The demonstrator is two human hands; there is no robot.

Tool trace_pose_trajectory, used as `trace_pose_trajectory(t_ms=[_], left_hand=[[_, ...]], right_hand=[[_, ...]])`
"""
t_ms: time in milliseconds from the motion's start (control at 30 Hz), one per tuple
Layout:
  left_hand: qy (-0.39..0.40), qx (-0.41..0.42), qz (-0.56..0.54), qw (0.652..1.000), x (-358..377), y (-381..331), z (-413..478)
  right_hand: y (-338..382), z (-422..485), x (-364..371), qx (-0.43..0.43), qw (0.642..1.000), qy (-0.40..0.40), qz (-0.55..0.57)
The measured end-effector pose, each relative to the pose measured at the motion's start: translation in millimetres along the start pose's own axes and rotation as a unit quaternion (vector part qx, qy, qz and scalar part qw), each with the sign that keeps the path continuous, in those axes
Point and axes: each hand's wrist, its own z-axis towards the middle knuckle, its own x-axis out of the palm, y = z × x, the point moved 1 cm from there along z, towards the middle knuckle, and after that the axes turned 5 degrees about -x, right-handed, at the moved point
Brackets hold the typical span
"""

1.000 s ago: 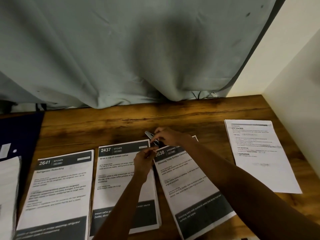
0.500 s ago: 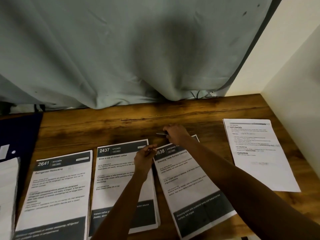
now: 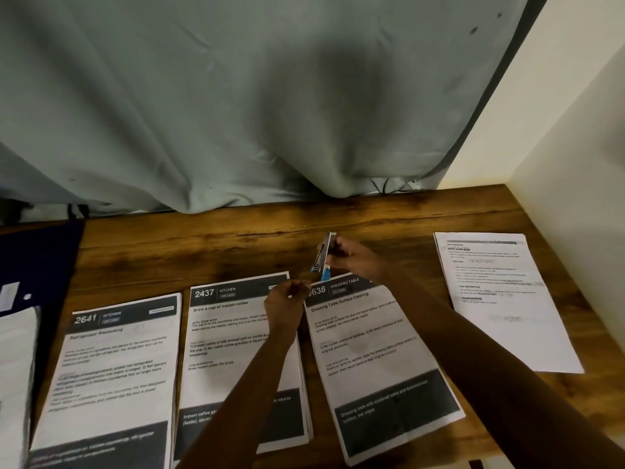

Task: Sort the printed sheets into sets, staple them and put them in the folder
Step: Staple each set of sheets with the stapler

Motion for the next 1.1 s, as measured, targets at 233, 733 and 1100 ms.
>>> trace_pose_trajectory(t_ms=[233,733,1100], left_hand=[[-0.02,0.012,0.008,1.0,1,1,-2],[0.046,0.039,0.031,0.998,-6,-8,-9],[0.049,0.108,0.165,0.979,3,-3,-13]], right_hand=[[3,-3,7,-0.013,0.997,0.035,-0.074],[-2,-12,23,0.009,0.997,0.009,-0.075],[-2,-14,31,0.01,0.994,-0.048,-0.093]])
